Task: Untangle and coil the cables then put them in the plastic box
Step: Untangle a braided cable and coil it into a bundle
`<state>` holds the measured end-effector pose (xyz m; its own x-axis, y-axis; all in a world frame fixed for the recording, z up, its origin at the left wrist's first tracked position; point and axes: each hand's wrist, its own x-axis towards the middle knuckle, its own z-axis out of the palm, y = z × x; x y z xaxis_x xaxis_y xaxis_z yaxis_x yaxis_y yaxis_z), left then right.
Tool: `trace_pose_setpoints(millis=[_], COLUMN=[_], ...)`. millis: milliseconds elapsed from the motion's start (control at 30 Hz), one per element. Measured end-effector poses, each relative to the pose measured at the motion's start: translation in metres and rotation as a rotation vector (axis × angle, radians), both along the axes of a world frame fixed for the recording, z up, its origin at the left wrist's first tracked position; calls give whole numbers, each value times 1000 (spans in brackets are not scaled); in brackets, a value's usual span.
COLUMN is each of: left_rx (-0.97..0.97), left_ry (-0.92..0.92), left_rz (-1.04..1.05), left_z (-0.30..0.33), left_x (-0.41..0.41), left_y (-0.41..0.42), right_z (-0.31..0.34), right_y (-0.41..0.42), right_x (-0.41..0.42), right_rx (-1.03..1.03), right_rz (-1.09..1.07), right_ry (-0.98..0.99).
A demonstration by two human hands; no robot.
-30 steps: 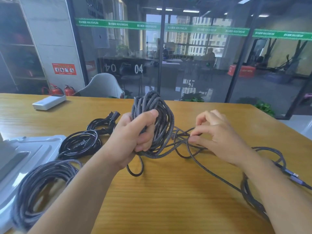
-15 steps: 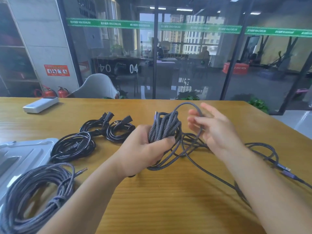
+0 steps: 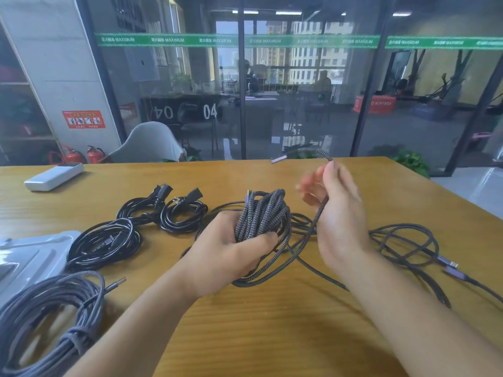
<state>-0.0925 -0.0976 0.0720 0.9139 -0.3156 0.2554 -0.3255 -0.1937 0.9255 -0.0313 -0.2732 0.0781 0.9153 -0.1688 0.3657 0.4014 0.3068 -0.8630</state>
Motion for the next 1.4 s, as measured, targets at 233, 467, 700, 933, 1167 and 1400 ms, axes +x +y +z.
trace_pose_setpoints(millis=[233, 467, 700, 933, 1167, 1400], left_rx=[68, -78, -146, 16, -113, -444], left_ry=[-15, 39, -122, -313, -225, -86], left_rz=[-96, -29, 271, 342, 307, 309], left_z=[1, 0, -9, -19, -18, -8], left_x=[-6, -4, 3, 6, 13, 15], left_y=[-11, -13, -20, -26, -14, -2], right_z=[-15, -14, -16, -15, -24, -25], right_y=[22, 28, 30, 25, 18, -7], right_x=[-17, -5, 5, -2, 7, 24], right_rx=[-147, -249, -162, -75, -111, -143], right_rz=[149, -42, -97, -59, 8, 199], right_ry=[-256, -174, -38, 42, 94, 387])
